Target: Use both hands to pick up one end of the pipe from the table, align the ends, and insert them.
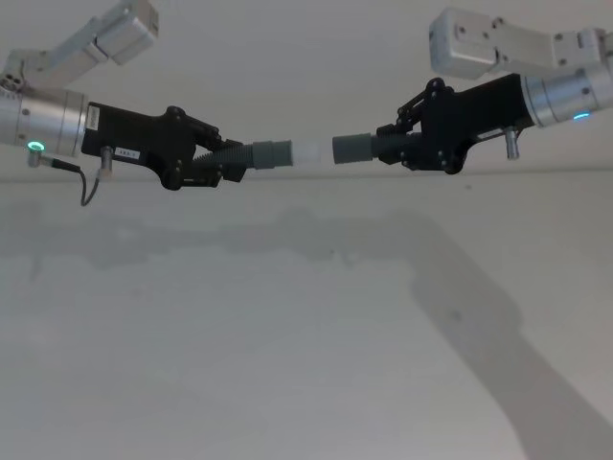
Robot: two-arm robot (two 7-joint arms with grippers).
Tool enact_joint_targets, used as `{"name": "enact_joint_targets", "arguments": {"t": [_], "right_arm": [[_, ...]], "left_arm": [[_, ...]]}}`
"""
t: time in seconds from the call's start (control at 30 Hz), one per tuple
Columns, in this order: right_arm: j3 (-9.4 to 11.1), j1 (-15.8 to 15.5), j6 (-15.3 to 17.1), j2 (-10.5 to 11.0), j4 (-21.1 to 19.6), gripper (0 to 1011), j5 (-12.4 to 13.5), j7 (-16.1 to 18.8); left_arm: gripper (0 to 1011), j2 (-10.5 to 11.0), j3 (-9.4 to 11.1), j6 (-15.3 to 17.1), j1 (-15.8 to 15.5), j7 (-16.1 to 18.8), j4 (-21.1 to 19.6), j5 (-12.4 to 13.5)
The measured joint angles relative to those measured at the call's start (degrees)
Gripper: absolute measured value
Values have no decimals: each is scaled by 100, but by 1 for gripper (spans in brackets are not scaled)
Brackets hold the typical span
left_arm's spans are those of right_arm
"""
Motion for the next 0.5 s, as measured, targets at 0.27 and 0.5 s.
{"name": "enact_joint_targets", "arguments": {"t": [0.27, 0.5], "right_arm": [[-46, 37, 61, -1, -84, 244, 47, 46], [-77, 76, 115, 0, -174, 244, 86, 58]], "left_arm": [[313, 0, 0, 0, 1, 0, 0, 0], [313, 0, 0, 0, 1, 0, 0, 0]]}}
